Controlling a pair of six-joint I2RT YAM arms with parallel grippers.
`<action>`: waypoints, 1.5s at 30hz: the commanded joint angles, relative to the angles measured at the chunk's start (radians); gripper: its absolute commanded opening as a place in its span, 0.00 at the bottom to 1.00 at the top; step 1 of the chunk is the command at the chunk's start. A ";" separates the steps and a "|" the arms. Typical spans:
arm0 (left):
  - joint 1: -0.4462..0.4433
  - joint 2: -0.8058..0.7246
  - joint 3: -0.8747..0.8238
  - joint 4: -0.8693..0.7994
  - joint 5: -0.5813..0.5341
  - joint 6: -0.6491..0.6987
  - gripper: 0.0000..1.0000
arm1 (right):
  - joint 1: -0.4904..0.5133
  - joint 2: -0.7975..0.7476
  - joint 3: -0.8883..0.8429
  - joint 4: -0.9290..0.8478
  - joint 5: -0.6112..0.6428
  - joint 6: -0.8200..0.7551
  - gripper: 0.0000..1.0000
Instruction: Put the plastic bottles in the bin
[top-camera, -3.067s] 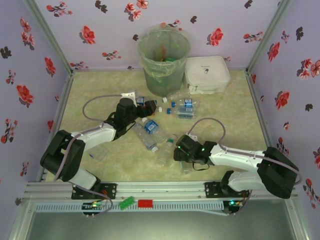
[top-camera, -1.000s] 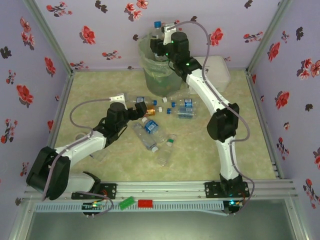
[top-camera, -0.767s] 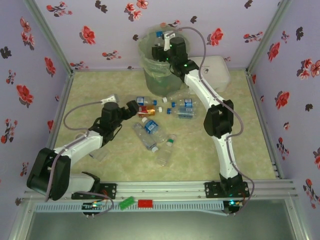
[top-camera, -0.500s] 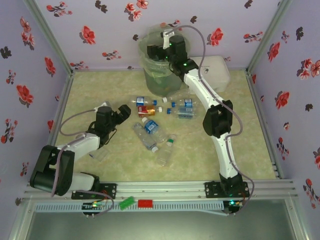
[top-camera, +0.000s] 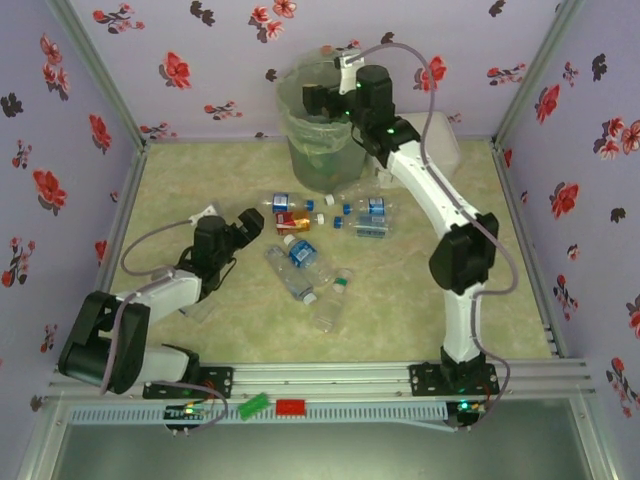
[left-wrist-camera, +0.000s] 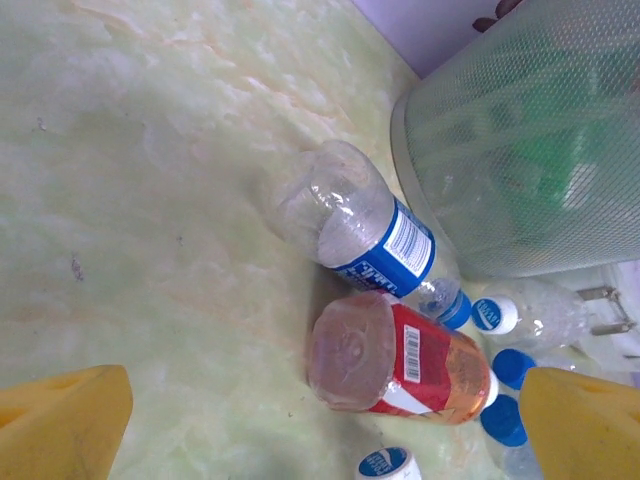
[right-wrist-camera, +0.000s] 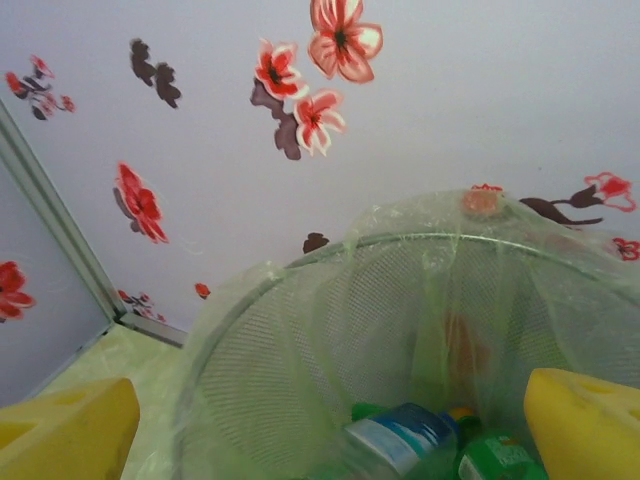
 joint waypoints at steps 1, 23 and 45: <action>-0.091 -0.062 0.038 -0.092 -0.157 0.100 1.00 | 0.016 -0.132 -0.163 0.042 0.000 0.027 1.00; -0.483 -0.093 0.223 -0.902 -0.177 0.077 1.00 | 0.076 -0.612 -1.060 0.101 0.319 0.298 1.00; -0.422 0.195 0.312 -0.817 -0.147 0.043 1.00 | 0.099 -0.521 -1.105 0.176 0.227 0.305 1.00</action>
